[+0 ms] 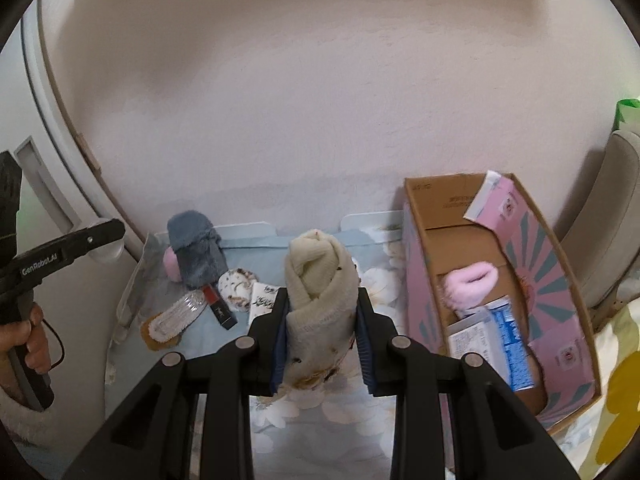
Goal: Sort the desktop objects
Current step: 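Carry tape roll and rolled cloth with both grippers into the cardboard box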
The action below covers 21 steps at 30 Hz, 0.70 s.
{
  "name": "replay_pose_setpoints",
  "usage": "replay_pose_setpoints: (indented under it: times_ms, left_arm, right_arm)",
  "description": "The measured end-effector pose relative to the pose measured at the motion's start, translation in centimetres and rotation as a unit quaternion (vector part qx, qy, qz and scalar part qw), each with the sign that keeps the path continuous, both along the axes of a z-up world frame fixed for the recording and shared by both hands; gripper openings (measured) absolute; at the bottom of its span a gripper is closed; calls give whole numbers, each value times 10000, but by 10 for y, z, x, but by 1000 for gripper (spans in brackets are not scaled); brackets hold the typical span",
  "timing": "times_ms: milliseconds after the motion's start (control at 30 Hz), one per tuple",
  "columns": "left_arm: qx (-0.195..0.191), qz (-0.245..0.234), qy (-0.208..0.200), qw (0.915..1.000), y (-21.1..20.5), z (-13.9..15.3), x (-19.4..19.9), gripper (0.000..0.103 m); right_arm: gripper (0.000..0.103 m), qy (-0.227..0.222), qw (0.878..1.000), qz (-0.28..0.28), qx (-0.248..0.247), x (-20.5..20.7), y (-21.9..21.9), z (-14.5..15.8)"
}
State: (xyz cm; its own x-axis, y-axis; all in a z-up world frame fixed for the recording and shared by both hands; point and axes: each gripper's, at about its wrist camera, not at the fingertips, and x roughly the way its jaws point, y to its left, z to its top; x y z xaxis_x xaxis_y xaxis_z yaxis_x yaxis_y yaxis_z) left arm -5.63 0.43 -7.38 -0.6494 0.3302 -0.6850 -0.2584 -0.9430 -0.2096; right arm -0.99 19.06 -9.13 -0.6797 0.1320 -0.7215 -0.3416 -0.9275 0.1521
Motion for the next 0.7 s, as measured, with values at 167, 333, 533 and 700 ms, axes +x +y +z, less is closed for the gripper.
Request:
replay_pose_setpoints:
  times_ms: [167, 333, 533, 700]
  left_arm:
    - [-24, -454, 80, 9989, 45, 16, -21, 9]
    - [29, -938, 89, 9956, 97, 26, -39, 9]
    - [-46, -1550, 131, 9878, 164, 28, -50, 9]
    - [-67, -1920, 51, 9814, 214, 23, -58, 9]
  right_arm:
    - [28, -40, 9998, -185, 37, 11, 25, 7]
    - [27, -139, 9992, -372, 54, 26, 51, 9]
    - [27, -239, 9975, -668, -8, 47, 83, 6]
    - [27, -318, 9963, -797, -76, 61, 104, 0]
